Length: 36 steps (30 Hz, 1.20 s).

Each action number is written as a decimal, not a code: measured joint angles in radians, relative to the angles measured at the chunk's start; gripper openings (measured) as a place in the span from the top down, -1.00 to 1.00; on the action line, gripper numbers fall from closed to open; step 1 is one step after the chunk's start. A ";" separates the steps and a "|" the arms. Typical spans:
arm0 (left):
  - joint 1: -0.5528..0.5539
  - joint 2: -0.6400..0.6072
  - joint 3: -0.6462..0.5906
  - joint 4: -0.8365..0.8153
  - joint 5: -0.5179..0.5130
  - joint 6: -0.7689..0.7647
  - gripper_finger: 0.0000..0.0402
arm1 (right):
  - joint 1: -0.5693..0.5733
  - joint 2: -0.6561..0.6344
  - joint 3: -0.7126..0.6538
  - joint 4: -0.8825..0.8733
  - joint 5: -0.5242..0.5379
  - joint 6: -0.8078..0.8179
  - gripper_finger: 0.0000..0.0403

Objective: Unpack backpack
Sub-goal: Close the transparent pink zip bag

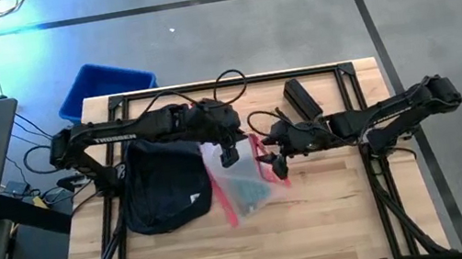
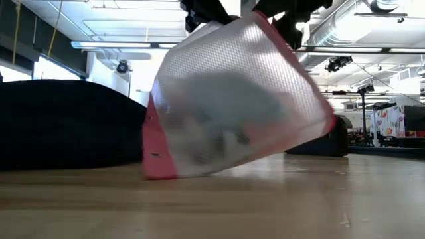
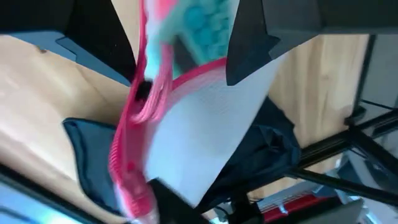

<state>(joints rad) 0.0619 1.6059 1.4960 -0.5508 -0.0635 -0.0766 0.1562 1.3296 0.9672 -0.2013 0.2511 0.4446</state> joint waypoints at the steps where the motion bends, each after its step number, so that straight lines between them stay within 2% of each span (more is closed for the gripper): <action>1: 0.002 0.000 0.000 -0.007 -0.007 -0.001 1.00 | 0.001 0.000 0.000 -0.004 -0.010 0.000 -0.14; 9: 0.003 0.000 0.000 -0.035 -0.028 0.000 1.00 | 0.042 -0.035 0.000 -0.289 -0.147 0.000 -0.05; 13: 0.003 0.000 0.000 -0.034 -0.028 0.000 1.00 | 0.090 0.003 0.000 -0.412 -0.116 -0.030 -0.05; 22: 0.002 0.000 0.000 -0.033 -0.028 0.001 1.00 | 0.117 0.175 0.000 -0.312 -0.120 -0.132 -0.01; 25: 0.001 0.000 0.000 -0.033 -0.027 0.002 1.00 | 0.105 0.243 0.000 -0.294 -0.165 -0.130 0.18; 30: 0.000 -0.003 0.000 -0.035 -0.036 0.002 1.00 | 0.106 0.270 0.000 -0.309 -0.208 -0.110 0.84; 31: 0.000 -0.007 0.000 -0.036 -0.046 0.002 1.00 | 0.106 0.262 0.000 -0.322 -0.207 -0.107 0.92; 36: -0.008 -0.043 0.000 -0.039 -0.102 0.008 1.00 | 0.106 0.100 0.000 -0.516 -0.116 -0.050 0.99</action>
<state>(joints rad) 0.0539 1.5634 1.4960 -0.5895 -0.1655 -0.0687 0.2619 1.4300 0.9668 -0.7173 0.1356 0.3947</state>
